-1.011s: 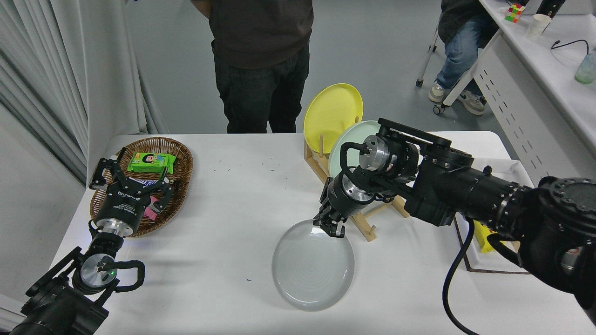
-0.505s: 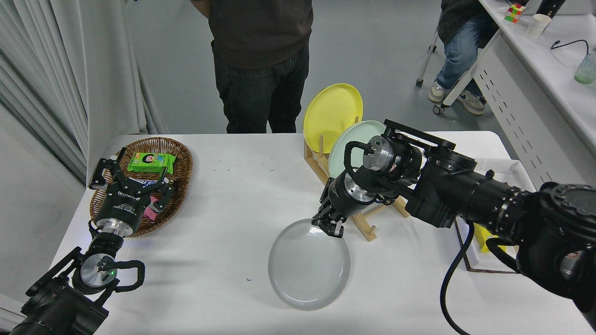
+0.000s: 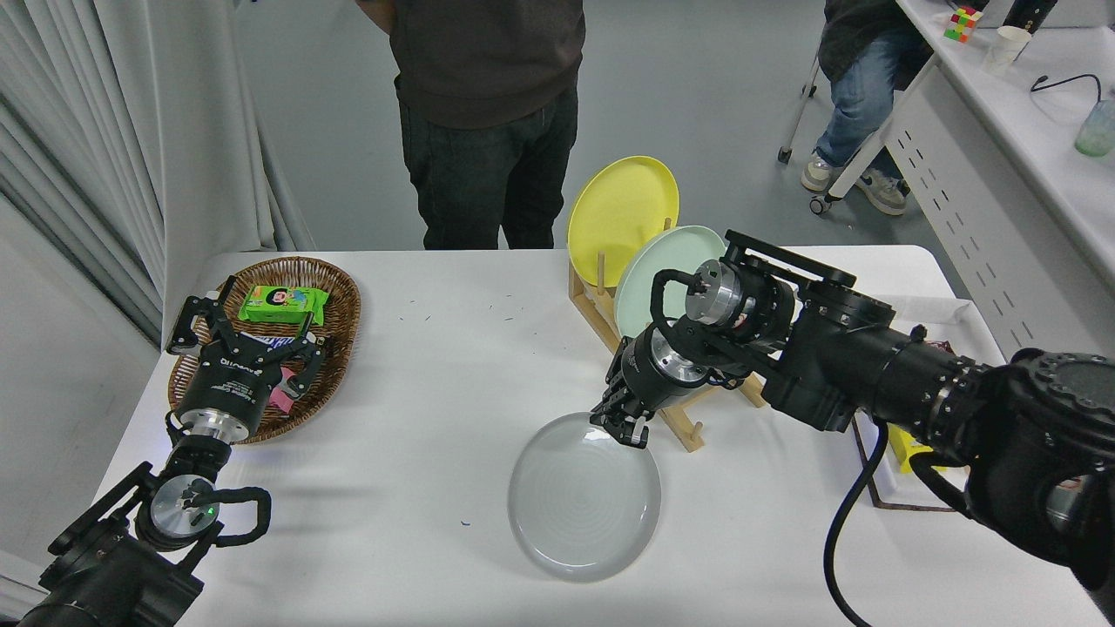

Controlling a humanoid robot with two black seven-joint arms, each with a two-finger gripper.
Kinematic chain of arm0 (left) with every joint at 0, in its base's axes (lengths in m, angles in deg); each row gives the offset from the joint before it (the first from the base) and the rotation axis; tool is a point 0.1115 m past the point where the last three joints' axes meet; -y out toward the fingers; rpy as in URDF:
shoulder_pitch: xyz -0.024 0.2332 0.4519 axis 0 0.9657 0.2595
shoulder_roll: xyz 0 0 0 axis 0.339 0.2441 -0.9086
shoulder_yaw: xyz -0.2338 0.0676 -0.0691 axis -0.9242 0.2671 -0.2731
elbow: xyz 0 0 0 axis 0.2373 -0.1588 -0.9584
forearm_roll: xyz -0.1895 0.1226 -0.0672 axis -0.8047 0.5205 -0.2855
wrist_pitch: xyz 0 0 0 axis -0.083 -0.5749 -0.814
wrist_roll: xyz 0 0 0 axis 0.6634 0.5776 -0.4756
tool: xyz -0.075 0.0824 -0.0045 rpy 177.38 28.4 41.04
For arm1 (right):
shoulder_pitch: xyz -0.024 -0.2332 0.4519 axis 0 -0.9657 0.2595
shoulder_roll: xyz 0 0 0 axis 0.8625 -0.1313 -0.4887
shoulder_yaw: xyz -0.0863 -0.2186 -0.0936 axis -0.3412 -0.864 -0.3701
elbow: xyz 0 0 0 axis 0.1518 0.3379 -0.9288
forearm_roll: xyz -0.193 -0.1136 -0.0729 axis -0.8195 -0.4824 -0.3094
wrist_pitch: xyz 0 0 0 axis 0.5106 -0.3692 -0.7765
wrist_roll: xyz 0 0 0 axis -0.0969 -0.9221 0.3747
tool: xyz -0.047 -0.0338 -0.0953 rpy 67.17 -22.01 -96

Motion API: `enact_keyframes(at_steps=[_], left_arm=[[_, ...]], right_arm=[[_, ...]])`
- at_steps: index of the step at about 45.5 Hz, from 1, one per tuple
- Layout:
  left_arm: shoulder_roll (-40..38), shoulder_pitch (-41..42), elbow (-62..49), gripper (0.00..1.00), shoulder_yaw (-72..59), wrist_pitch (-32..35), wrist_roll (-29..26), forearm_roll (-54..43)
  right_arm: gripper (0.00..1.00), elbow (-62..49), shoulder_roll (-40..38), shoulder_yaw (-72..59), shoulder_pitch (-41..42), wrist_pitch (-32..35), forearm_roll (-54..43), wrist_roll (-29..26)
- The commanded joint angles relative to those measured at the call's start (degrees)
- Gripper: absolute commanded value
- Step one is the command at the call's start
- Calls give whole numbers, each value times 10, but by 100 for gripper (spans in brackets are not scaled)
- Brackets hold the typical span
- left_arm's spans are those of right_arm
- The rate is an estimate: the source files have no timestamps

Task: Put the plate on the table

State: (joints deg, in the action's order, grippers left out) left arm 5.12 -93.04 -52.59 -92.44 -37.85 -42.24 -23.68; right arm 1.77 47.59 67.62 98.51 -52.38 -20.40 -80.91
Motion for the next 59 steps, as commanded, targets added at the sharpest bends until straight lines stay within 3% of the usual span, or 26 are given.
enact_keyframes(at_steps=[1,47,59], left_arm=[[0,0,0,98,1,0,0,0],[0,0,0,98,1,0,0,0],[0,0,0,98,0,0,0,0]], right_arm=[[0,-2,0,0,-3,1,-2,0],[4,-1,0,2,-3,2,-30,0],[13,-1,0,3,-2,2,-30,0]])
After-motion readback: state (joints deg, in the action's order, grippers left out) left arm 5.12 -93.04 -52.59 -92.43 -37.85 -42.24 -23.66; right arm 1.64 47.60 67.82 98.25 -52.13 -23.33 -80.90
